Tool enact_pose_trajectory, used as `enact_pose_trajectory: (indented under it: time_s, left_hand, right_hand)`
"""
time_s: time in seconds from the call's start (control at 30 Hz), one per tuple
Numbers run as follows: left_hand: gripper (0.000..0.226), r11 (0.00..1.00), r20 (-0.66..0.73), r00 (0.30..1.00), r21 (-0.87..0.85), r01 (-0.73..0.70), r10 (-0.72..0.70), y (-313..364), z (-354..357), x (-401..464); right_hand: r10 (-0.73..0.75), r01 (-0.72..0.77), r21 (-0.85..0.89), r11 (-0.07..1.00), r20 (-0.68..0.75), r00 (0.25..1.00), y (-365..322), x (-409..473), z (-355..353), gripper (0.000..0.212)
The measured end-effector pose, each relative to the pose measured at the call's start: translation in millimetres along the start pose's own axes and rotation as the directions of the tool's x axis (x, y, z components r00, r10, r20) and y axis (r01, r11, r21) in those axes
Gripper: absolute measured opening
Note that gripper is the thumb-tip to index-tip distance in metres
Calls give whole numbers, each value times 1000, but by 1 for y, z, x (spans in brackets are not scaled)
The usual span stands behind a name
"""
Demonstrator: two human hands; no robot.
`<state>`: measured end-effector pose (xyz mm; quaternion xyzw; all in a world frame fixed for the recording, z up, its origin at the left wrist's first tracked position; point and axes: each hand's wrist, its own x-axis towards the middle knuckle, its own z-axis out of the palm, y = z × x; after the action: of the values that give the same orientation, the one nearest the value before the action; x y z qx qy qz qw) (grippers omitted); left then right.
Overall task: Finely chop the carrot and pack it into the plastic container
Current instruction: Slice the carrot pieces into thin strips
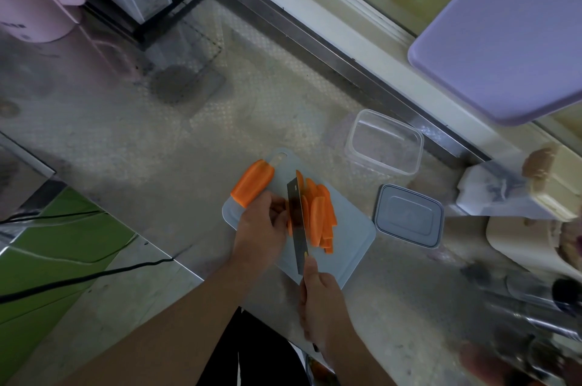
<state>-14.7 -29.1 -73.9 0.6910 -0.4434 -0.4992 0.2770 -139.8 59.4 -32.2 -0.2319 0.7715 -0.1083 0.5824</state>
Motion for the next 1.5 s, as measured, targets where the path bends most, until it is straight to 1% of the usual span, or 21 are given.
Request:
enact_pose_trajectory:
  time_s: [0.1, 0.23, 0.37, 0.47, 0.53, 0.67, 0.77, 0.83, 0.97, 1.3, 1.5]
  left_hand:
    - [12, 1000, 3, 1000, -10, 1, -1, 1, -2, 0]
    - [15, 1000, 27, 1000, -26, 8, -7, 3, -4, -1]
    - [16, 1000, 28, 1000, 7, 3, -3, 2, -4, 0]
    - [16, 1000, 30, 1000, 6, -3, 3, 2, -5, 0]
    - [16, 1000, 26, 1000, -7, -7, 7, 1, -4, -1]
    - [15, 1000, 17, 1000, -17, -4, 4, -2, -2, 0]
    - [18, 1000, 12, 1000, -21, 2, -1, -7, 0, 1]
    - [20, 1000, 11, 1000, -10, -3, 4, -9, 1, 3]
    - [23, 1000, 8, 1000, -15, -10, 10, -11, 2, 3]
    - [18, 1000, 17, 1000, -15, 3, -2, -11, 1, 3]
    - [20, 1000, 19, 1000, -31, 8, -7, -9, 1, 4]
  right_hand:
    - [31, -31, 5, 1000, -10, 999, 6, -1, 0, 63]
    - [57, -57, 18, 998, -6, 998, -3, 5, 0, 55]
    - [-22, 22, -4, 1000, -16, 1000, -27, 8, 8, 51]
    - [-130, 133, 113, 985, -36, 991, -40, 14, 13, 52]
    - [-158, 165, 163, 973, -54, 986, -42, 17, 12, 51]
    - [-131, 128, 202, 971, 1, 991, -43, 9, 1, 50]
    - [-93, 79, 225, 971, 53, 994, -42, -2, -4, 48]
    - [-91, 72, 219, 973, 73, 993, -42, -7, -5, 50]
    - [-99, 85, 175, 981, 73, 992, -38, -11, -2, 58]
    - [-75, 60, 179, 982, 80, 994, -30, -9, -2, 59]
    - [-61, 47, 170, 984, 81, 995, -33, -10, -2, 60]
